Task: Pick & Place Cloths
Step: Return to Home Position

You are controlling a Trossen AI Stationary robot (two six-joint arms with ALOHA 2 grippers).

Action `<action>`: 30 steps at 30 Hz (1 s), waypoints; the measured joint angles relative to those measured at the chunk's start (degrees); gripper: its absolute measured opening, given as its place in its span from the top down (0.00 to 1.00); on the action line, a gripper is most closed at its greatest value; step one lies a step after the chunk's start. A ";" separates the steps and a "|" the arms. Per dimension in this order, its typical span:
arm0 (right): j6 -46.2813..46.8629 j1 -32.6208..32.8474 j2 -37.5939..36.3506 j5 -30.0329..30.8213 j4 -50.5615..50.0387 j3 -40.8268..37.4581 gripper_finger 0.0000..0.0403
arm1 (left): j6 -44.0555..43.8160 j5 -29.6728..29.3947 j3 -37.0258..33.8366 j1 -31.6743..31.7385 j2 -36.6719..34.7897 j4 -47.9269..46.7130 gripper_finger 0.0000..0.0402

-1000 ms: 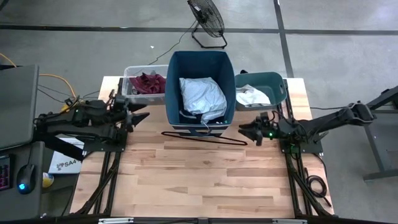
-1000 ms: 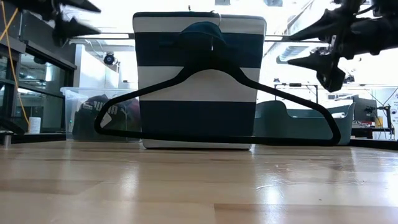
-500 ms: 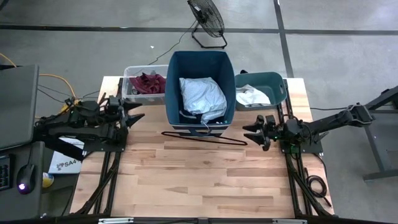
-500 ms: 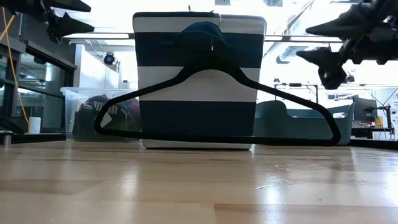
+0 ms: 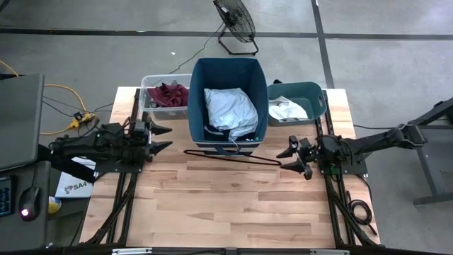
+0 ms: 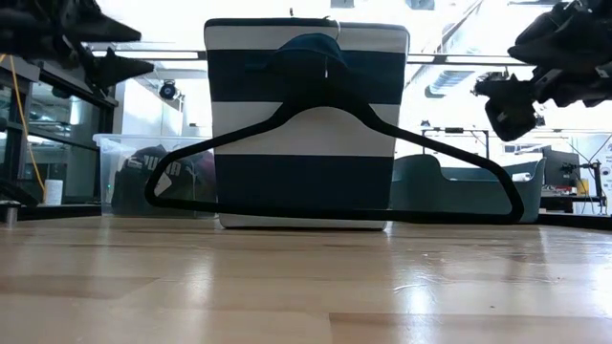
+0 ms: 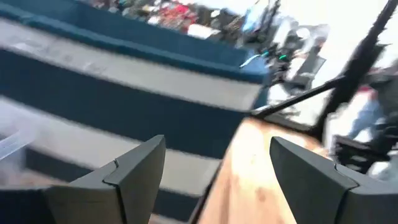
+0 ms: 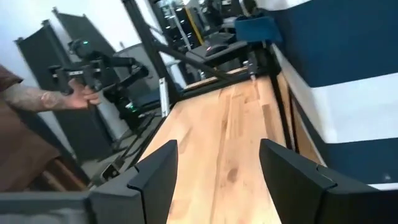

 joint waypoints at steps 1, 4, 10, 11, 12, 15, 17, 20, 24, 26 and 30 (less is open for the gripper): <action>-0.35 -0.57 -0.44 -1.29 -0.77 -0.02 0.46 | 0.10 0.89 -0.74 0.00 -0.04 1.59 0.29; -1.68 -2.72 -2.18 -4.80 -3.17 -0.02 0.46 | 0.03 2.64 -3.96 -0.02 -0.10 6.71 0.29; -2.52 -8.03 -6.05 -13.44 -8.71 -0.02 0.46 | 2.44 6.85 -8.52 0.00 -0.11 12.18 0.29; -2.50 -8.83 -6.74 -14.52 -9.84 -0.02 0.46 | 1.92 7.10 -9.22 -0.02 -0.09 12.14 0.29; -2.54 -9.56 -7.41 -15.38 -10.74 -0.04 0.46 | 1.73 7.44 -9.89 -0.02 -0.05 12.14 0.29; -2.92 -11.64 -9.70 -17.75 -13.65 -0.04 0.46 | 1.67 7.93 -11.33 -0.02 -0.06 14.54 0.29; -2.96 -12.71 -11.30 -18.09 -15.75 -0.04 0.46 | 1.63 6.84 -11.77 -0.02 -0.11 15.21 0.29; -3.77 -13.82 -13.99 -16.35 -18.87 -0.04 0.46 | 2.52 5.70 -12.98 -0.02 0.00 15.98 0.29; -5.25 -14.55 -17.55 -14.73 -21.10 -0.04 0.46 | 4.35 5.57 -13.36 -0.02 -0.11 17.75 0.29; -5.81 -14.58 -19.13 -13.89 -21.53 -0.07 0.46 | 5.12 5.48 -13.37 -0.02 -0.03 17.32 0.29; -8.01 -14.58 -21.17 -11.88 -21.84 -0.07 0.46 | 5.97 4.91 -13.38 0.00 -0.07 17.18 0.29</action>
